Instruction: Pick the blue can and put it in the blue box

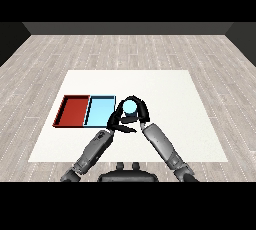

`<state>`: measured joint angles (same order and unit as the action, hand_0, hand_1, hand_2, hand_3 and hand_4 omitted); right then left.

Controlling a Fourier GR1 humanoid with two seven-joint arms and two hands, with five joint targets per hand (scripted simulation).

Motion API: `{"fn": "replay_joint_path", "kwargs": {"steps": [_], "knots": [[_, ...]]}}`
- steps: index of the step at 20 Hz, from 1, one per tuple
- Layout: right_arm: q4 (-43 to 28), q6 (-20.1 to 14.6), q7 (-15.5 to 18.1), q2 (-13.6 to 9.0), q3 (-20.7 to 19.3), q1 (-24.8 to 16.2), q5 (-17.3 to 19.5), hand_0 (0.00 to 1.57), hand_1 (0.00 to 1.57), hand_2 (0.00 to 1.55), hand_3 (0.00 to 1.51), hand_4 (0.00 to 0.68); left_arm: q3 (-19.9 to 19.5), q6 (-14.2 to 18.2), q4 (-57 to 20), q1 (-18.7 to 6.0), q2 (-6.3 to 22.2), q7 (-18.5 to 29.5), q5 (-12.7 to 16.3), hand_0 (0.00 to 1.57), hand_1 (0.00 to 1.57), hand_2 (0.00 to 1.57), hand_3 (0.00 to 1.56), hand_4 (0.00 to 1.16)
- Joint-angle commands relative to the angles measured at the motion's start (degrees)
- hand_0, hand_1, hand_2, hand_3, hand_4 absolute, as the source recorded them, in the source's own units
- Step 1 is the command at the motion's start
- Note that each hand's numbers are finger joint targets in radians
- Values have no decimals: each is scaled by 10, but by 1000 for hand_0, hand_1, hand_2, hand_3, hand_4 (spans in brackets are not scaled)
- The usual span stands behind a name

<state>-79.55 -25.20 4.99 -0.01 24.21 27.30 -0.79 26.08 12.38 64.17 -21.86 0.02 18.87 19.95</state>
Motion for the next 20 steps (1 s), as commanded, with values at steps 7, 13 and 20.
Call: {"fn": "replay_joint_path", "kwargs": {"steps": [7,13,20], "knots": [[-40,1,-12,0,9,-24,-35,1462,1462,1452,1385,597,53,56,-11,-56,0,-7,60,0,0,0,0,0],[8,-63,38,0,70,20,-125,1477,1477,1465,1396,600,58,82,-14,-35,0,-22,27,0,0,0,0,530],[-11,-63,47,0,66,22,-154,1459,1459,1442,1395,626,124,108,-88,-48,0,139,218,1571,1571,1571,1471,747]]}}
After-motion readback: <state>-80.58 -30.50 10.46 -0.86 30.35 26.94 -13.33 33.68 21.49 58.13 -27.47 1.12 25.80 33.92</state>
